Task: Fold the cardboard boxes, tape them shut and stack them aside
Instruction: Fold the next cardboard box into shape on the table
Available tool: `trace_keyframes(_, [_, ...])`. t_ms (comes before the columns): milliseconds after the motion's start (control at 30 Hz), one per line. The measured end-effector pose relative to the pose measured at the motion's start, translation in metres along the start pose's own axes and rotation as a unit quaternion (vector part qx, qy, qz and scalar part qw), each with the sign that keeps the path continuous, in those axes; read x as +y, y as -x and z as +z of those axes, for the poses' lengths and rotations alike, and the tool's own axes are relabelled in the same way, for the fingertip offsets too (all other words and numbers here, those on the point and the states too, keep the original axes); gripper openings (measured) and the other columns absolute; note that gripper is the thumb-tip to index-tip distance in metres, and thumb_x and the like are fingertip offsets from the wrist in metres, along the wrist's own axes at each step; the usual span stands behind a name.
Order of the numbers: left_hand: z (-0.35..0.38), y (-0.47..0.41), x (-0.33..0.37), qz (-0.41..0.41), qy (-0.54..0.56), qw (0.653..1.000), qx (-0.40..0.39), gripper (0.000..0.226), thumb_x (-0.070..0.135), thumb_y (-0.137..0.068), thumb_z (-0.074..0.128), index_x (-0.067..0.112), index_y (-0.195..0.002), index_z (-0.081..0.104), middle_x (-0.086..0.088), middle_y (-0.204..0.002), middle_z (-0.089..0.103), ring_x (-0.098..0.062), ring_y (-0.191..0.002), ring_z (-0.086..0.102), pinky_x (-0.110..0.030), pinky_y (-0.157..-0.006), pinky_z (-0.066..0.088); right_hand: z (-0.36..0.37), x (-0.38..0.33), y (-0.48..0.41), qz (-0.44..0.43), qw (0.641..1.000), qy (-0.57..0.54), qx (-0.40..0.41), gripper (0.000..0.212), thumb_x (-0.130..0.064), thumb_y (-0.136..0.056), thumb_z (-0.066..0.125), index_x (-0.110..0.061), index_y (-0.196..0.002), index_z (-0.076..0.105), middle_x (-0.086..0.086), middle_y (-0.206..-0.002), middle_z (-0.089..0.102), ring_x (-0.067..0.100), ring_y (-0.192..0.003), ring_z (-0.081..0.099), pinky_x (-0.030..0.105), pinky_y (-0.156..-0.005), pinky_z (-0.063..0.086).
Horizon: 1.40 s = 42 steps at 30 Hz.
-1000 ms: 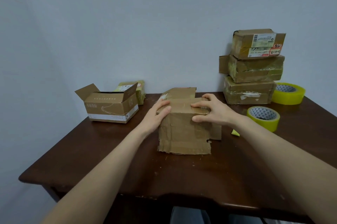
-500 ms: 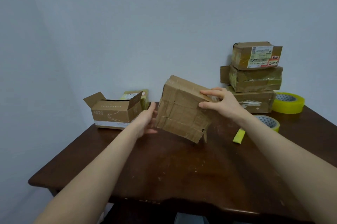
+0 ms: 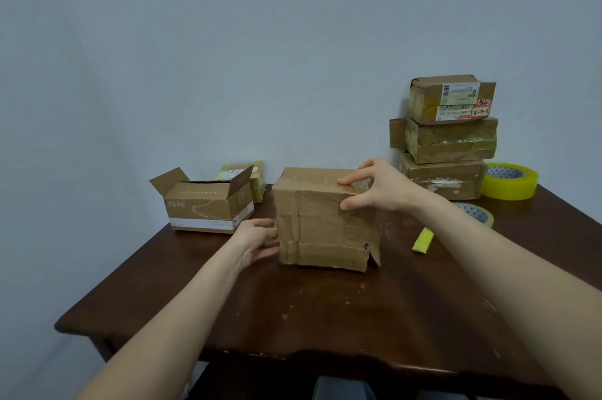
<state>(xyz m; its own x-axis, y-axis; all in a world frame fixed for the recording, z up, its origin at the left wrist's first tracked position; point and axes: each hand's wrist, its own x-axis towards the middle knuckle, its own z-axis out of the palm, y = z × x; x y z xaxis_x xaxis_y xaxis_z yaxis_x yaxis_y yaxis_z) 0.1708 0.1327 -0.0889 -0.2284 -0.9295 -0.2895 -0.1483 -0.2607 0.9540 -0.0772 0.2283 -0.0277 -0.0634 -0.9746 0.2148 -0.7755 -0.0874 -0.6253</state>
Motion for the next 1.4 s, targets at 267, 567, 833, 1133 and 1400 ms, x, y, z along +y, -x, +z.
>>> trace_keyframes(267, [-0.013,-0.012,0.000,0.222,-0.273,0.919,0.179,0.032,0.004,-0.096,0.044,0.014,-0.121,0.061,-0.006,-0.126,0.060,-0.023,-0.117,0.055,-0.037,-0.102,0.044,0.031,0.003,-0.013,0.055,0.991,0.100,-0.074,0.060,-0.047,-0.068,0.081,-0.037,-0.124,0.062,0.002,-0.135,0.036,0.026,-0.126,0.043,0.037,-0.106,0.038])
trace_keyframes(567, [0.055,-0.002,0.016,0.385,-0.645,0.660,0.018,0.061,0.059,-0.096,0.025,0.026,-0.147,0.031,0.004,-0.156,0.027,-0.014,-0.143,0.024,-0.035,-0.115,0.020,0.041,0.013,-0.011,0.007,0.962,0.262,-0.080,0.063,-0.055,-0.093,0.046,-0.033,-0.149,0.029,0.008,-0.159,0.017,0.030,-0.146,0.011,0.044,-0.118,0.017])
trace_keyframes(833, [0.059,-0.008,0.008,0.374,-0.675,0.636,0.035,0.059,0.055,-0.097,0.028,0.028,-0.150,0.023,0.004,-0.158,0.019,-0.016,-0.145,0.019,-0.036,-0.117,0.016,0.061,0.018,-0.008,-0.037,0.948,0.313,-0.043,0.062,-0.046,-0.100,0.035,-0.014,-0.152,0.021,0.007,-0.160,0.013,0.023,-0.149,0.004,0.037,-0.121,0.009])
trace_keyframes(1133, [0.060,-0.003,0.019,0.331,-0.698,0.635,-0.017,0.059,0.052,-0.097,0.033,0.032,-0.150,0.018,0.002,-0.160,0.013,-0.018,-0.146,0.014,-0.040,-0.118,0.012,0.056,0.008,-0.006,-0.015,0.951,0.302,-0.069,0.056,-0.045,-0.101,0.033,-0.017,-0.149,0.025,0.004,-0.160,0.013,0.022,-0.148,0.005,0.041,-0.119,0.016])
trace_keyframes(1400, [0.060,-0.002,0.019,0.329,-0.704,0.629,-0.018,0.067,0.042,-0.093,0.043,0.025,-0.152,0.015,-0.001,-0.160,0.011,-0.019,-0.146,0.013,-0.040,-0.118,0.011,0.056,0.012,-0.005,-0.013,0.952,0.297,-0.072,0.066,-0.044,-0.098,0.043,-0.016,-0.152,0.017,0.003,-0.161,0.009,0.023,-0.148,0.003,0.045,-0.119,0.016])
